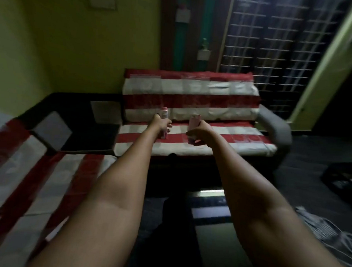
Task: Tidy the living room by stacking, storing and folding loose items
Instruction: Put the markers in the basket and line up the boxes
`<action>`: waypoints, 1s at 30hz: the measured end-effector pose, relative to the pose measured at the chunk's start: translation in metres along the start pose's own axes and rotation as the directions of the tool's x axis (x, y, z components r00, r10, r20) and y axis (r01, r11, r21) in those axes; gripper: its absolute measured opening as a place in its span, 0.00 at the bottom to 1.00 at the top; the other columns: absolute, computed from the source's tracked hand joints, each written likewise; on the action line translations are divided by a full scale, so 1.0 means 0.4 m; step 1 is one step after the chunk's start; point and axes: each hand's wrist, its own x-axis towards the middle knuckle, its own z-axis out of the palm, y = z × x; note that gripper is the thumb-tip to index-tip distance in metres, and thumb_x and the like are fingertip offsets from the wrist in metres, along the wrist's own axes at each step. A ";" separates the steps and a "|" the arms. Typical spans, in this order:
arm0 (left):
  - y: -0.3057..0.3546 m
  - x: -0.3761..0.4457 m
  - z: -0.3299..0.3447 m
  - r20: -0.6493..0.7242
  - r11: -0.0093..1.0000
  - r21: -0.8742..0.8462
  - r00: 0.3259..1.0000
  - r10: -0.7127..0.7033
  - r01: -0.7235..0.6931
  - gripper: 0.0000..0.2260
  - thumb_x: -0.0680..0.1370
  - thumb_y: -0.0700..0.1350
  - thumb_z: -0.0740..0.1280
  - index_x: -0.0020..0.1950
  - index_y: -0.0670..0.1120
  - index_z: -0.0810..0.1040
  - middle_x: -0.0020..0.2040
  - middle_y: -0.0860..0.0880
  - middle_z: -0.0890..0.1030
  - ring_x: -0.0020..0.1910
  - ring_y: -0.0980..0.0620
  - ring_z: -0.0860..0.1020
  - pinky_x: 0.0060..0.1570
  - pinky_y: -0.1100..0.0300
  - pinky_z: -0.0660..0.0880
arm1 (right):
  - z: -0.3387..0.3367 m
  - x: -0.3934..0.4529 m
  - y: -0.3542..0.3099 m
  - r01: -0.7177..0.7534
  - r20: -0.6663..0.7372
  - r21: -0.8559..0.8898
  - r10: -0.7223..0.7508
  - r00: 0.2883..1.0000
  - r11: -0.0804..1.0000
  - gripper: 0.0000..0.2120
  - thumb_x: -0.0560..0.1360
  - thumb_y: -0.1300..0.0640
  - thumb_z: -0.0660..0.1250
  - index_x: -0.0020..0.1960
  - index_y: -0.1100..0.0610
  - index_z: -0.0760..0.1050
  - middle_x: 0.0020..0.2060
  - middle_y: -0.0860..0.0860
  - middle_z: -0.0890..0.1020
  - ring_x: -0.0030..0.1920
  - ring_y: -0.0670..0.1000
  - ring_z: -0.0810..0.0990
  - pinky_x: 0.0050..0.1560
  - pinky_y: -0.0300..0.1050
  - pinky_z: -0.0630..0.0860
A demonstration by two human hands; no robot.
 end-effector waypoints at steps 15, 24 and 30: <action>0.213 -0.505 1.021 0.708 0.963 -0.038 0.674 0.214 -0.266 0.05 0.78 0.35 0.60 0.49 0.44 0.67 0.38 0.45 0.75 0.33 0.52 0.74 0.30 0.62 0.72 | -0.853 -0.654 0.499 -0.172 -0.645 0.262 0.305 0.700 0.950 0.15 0.71 0.66 0.71 0.51 0.58 0.67 0.46 0.59 0.76 0.36 0.54 0.78 0.29 0.46 0.76; 0.244 -0.635 1.525 0.803 0.927 -0.034 0.542 0.247 -0.372 0.06 0.76 0.39 0.65 0.47 0.47 0.69 0.45 0.45 0.79 0.41 0.47 0.79 0.35 0.59 0.73 | -1.197 -0.804 0.755 -0.242 -0.731 0.341 0.418 0.539 0.909 0.20 0.70 0.66 0.73 0.57 0.61 0.67 0.47 0.63 0.80 0.37 0.59 0.82 0.41 0.55 0.81; 0.326 -0.602 1.852 0.816 0.903 -0.024 0.513 0.266 -0.430 0.09 0.74 0.39 0.68 0.51 0.45 0.71 0.42 0.46 0.78 0.40 0.47 0.79 0.37 0.55 0.76 | -1.484 -0.768 0.854 -0.301 -0.746 0.331 0.444 0.496 0.894 0.12 0.71 0.65 0.73 0.46 0.63 0.69 0.36 0.60 0.78 0.41 0.61 0.83 0.45 0.57 0.81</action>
